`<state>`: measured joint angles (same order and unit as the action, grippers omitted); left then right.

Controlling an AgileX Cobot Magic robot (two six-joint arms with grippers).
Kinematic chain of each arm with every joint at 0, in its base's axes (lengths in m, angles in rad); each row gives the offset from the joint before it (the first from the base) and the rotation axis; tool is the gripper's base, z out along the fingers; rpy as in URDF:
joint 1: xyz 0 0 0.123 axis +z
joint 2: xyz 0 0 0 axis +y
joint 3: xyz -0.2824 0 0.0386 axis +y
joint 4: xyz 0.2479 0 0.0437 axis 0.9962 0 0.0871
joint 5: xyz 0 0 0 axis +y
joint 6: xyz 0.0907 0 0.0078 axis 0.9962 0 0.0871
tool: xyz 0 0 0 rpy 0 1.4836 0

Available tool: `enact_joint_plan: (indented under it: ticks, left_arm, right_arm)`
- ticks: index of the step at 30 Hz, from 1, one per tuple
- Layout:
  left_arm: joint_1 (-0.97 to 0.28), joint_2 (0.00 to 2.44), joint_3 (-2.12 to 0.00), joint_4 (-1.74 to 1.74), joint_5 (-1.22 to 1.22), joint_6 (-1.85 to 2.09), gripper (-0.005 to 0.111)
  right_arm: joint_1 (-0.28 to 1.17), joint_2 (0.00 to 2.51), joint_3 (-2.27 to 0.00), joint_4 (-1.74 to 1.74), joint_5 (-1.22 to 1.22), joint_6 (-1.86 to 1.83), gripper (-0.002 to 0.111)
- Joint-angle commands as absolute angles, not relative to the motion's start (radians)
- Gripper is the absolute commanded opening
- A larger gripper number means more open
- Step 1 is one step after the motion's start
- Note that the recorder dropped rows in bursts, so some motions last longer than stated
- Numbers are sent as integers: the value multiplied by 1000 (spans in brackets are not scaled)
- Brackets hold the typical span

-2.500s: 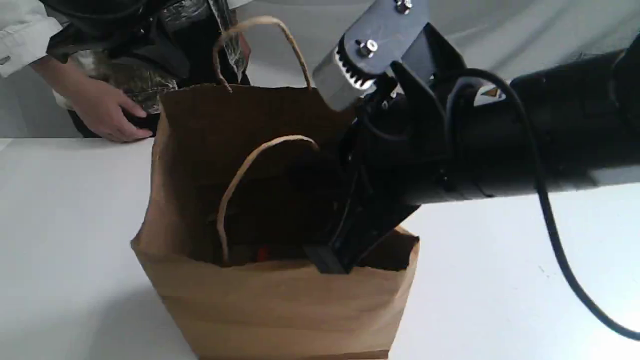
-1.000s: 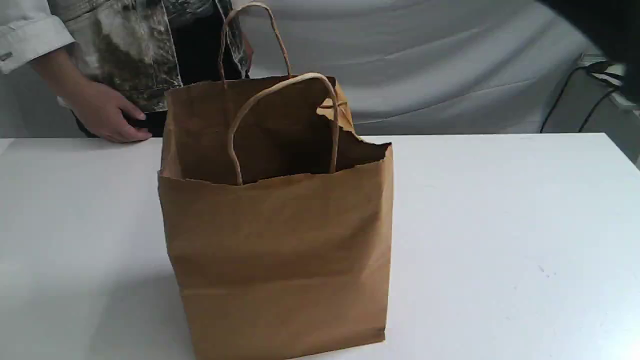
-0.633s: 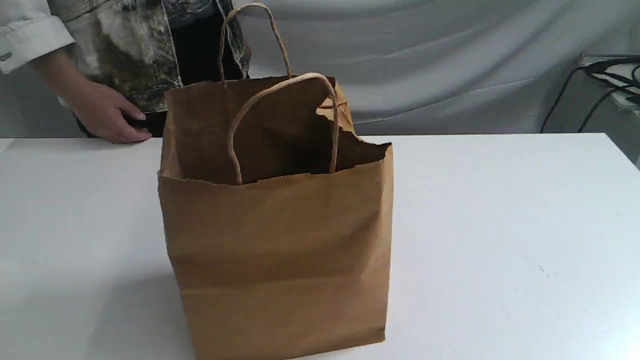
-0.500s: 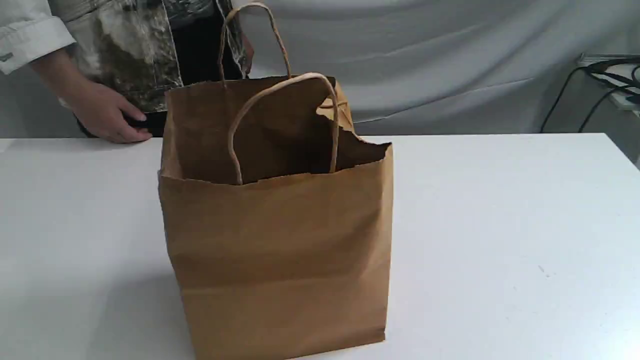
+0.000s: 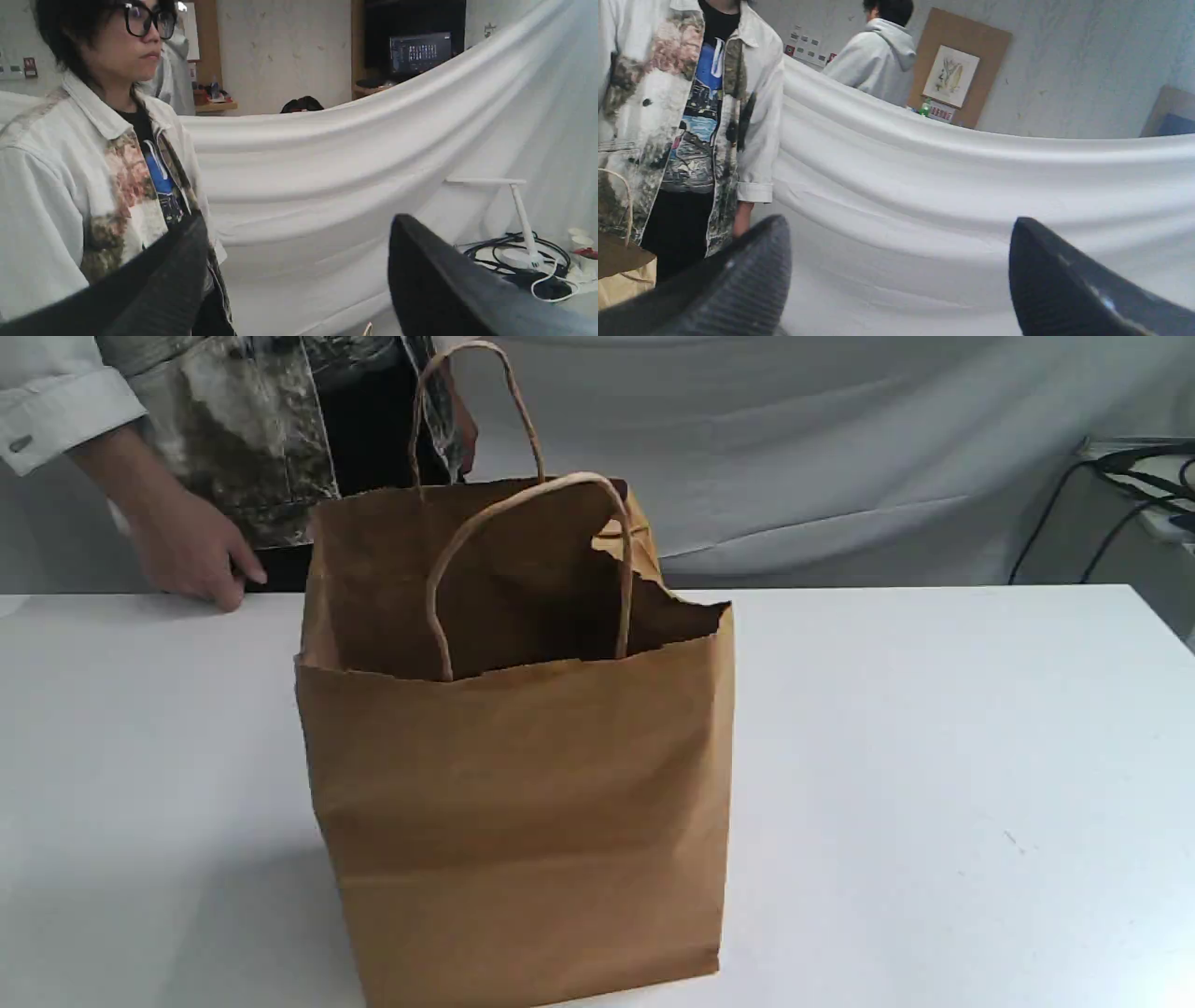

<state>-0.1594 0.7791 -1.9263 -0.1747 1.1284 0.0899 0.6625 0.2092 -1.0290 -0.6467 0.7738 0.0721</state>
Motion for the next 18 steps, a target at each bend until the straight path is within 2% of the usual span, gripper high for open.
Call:
enact_joint_plan:
  ticks: [1,18]
  left_arm:
    - [-162,743,-1925,-173,1123,104,59]
    - [-162,593,-1923,-190,1221,146,59]
  right_arm:
    - [661,160,-1025,-659,809,116,66]
    - [661,122,-1025,-645,1078,158,65]
